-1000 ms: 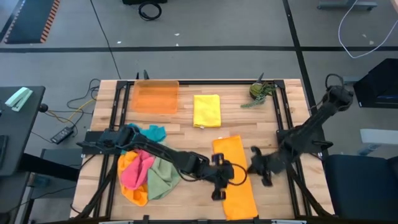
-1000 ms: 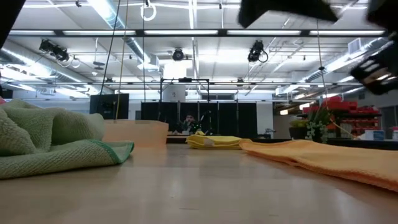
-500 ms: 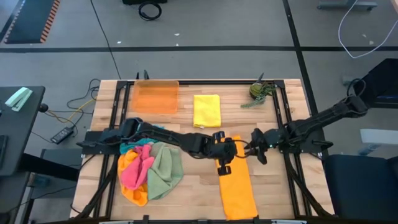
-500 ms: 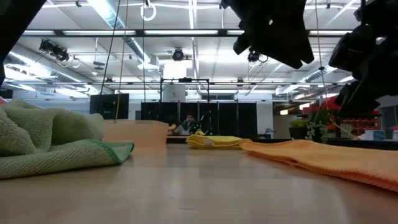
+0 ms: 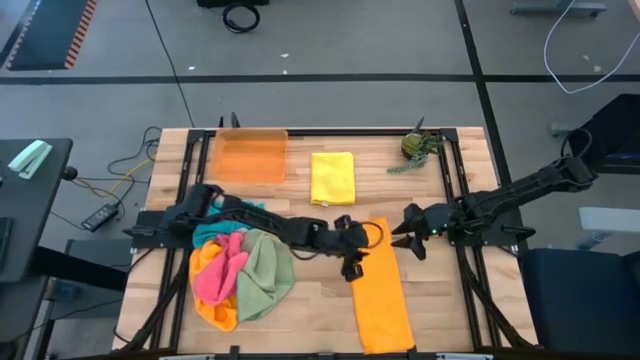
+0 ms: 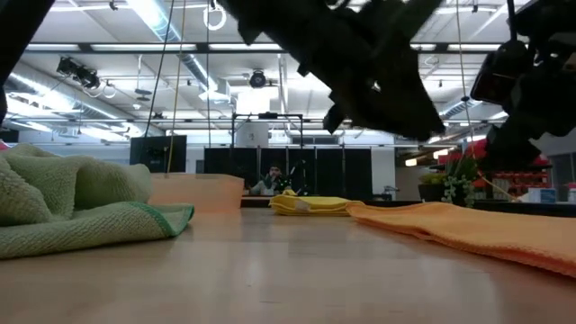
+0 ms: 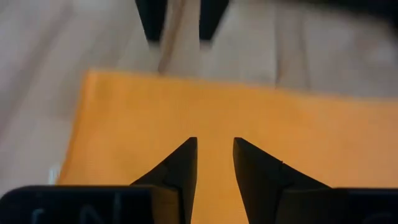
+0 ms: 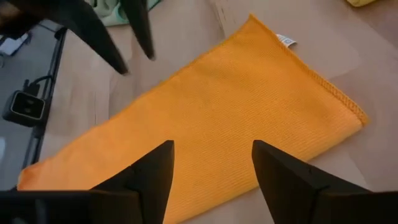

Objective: Fold microfiber towels
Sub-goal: Fold the right orange towel

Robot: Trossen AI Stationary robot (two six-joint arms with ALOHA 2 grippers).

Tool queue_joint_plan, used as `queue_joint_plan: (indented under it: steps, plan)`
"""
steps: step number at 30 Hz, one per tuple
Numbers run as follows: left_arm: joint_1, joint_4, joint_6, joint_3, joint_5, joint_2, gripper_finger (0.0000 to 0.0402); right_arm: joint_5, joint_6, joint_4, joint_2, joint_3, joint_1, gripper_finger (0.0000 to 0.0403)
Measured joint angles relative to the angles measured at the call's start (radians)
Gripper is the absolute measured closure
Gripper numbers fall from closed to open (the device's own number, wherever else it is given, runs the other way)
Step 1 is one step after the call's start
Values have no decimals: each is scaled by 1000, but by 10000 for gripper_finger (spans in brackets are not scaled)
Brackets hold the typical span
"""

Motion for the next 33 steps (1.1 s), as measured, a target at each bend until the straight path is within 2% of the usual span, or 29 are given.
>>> queue_joint_plan:
  steps: [5,9,18,22,25,28,33]
  plan:
    - [26,326,-29,-239,-4,-134,292,42,23,-9,2,0,0,178]
    - [44,450,-115,-360,-13,-178,282,111,86,-16,4,0,0,178]
    - [80,409,-265,-414,-87,-171,212,273,192,-51,93,2,-38,178]
    - [108,337,-361,-417,-89,-137,181,261,192,-33,176,2,-106,178]
    - [123,327,-434,-415,-90,-116,169,209,172,24,238,2,-153,178]
    - [127,317,-460,-416,-89,-85,167,151,153,96,294,2,-176,178]
    - [118,336,-457,-414,-78,-61,174,136,152,158,375,2,-180,178]
